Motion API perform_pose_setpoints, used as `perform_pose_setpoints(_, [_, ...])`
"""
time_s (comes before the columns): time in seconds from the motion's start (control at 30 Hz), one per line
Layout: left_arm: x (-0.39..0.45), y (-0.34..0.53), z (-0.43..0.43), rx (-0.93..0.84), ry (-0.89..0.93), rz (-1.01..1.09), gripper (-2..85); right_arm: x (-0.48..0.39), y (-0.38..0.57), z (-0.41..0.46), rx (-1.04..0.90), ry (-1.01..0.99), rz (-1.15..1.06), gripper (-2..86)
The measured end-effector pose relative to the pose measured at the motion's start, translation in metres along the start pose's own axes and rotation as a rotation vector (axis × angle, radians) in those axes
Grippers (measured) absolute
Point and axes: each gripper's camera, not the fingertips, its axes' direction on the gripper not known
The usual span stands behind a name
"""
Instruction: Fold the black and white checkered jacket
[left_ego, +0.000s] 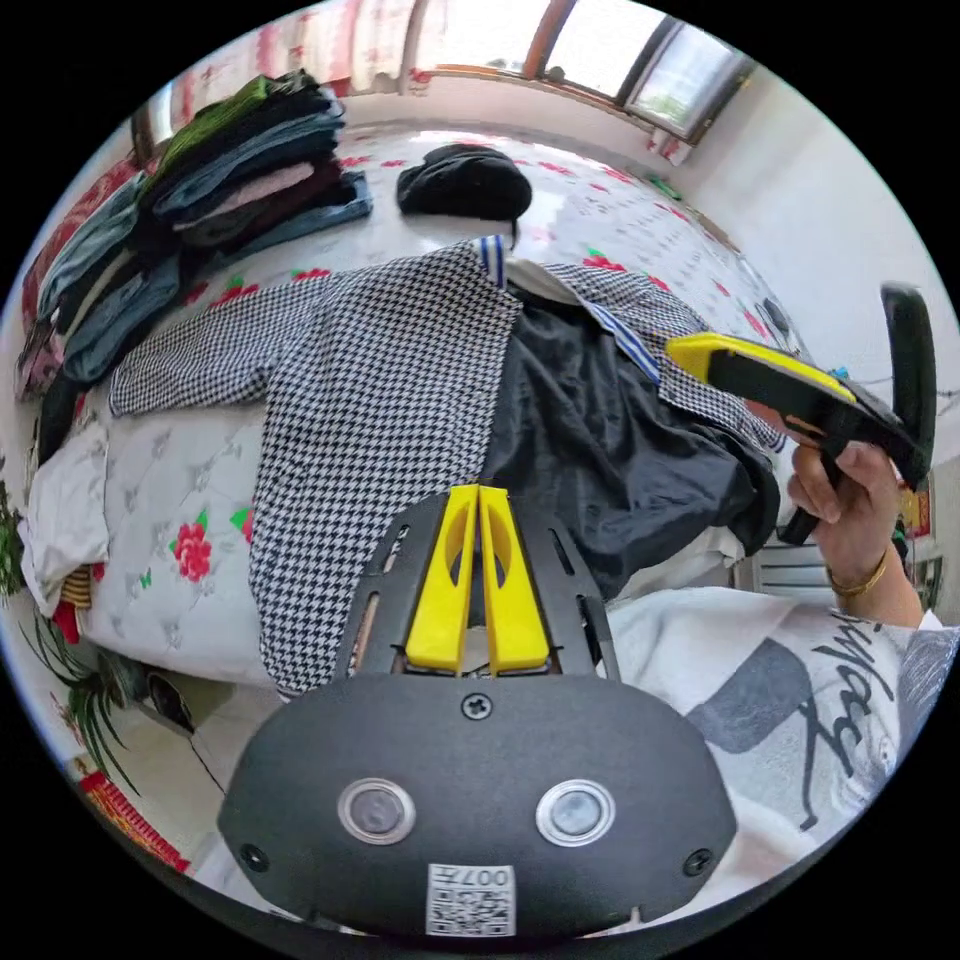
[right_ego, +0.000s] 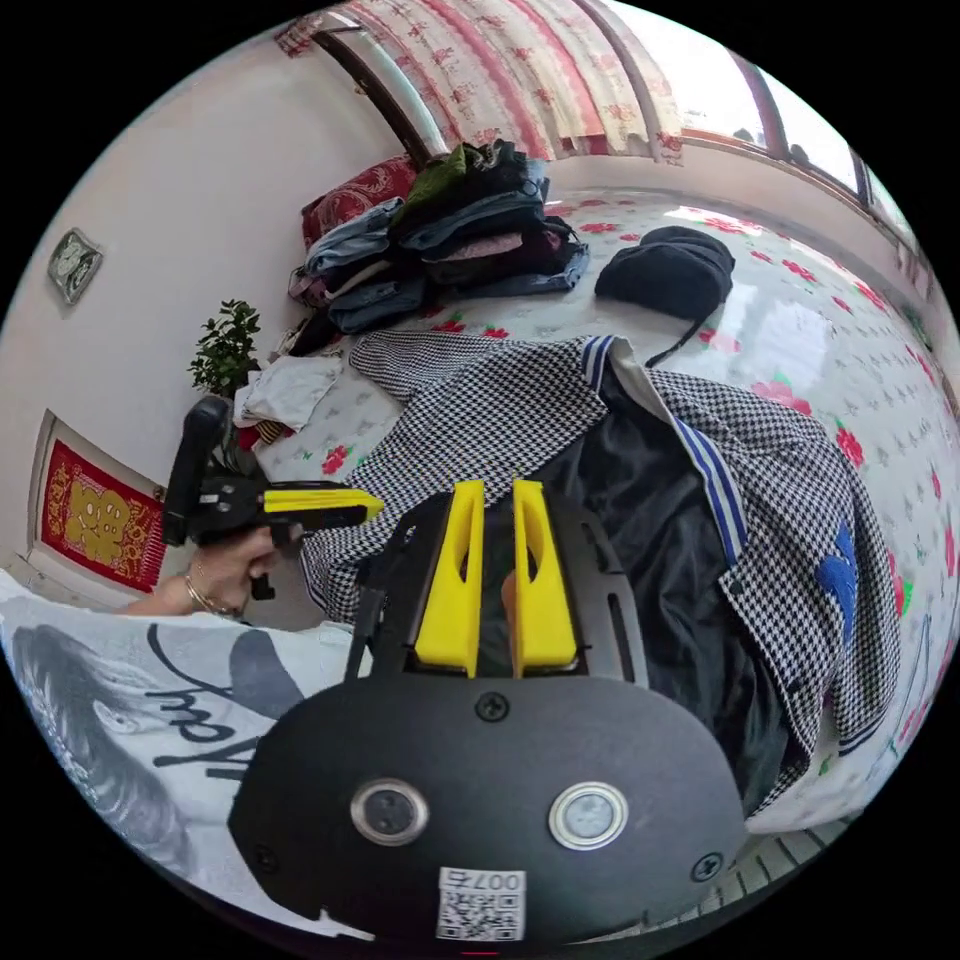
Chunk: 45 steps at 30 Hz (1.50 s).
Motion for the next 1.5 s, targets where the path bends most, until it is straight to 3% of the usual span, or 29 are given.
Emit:
perform_pose_setpoints(0.17, [-0.053,0.018,0.033,-0.087,-0.095,-0.141,-0.9,0.063,0.025,0.075,-0.266,0.145,0.031,2.4])
perform_pose_setpoints(0.33, [-0.071,0.022,0.055,-0.133,-0.129,-0.191,-0.9,0.073,0.025,0.135,-0.426,0.113,-0.036,8.1])
perform_pose_setpoints(0.63, [-0.097,0.014,0.078,-0.165,-0.148,-0.212,-0.9,0.117,-0.094,0.131,-0.198,-0.068,0.069,14.4])
perform_pose_setpoints(0.87, [-0.118,0.005,0.095,-0.201,-0.112,-0.209,-0.9,0.167,-0.171,0.199,-0.304,0.03,0.168,14.8])
perform_pose_setpoints(1.17, [-0.142,0.001,0.106,-0.242,-0.066,-0.219,-1.0,0.153,-0.201,0.217,-0.282,0.214,0.103,2.1])
perform_pose_setpoints(1.5, [-0.157,0.005,0.098,-0.263,-0.049,-0.225,-0.8,0.175,-0.208,0.198,-0.206,0.056,0.125,7.2])
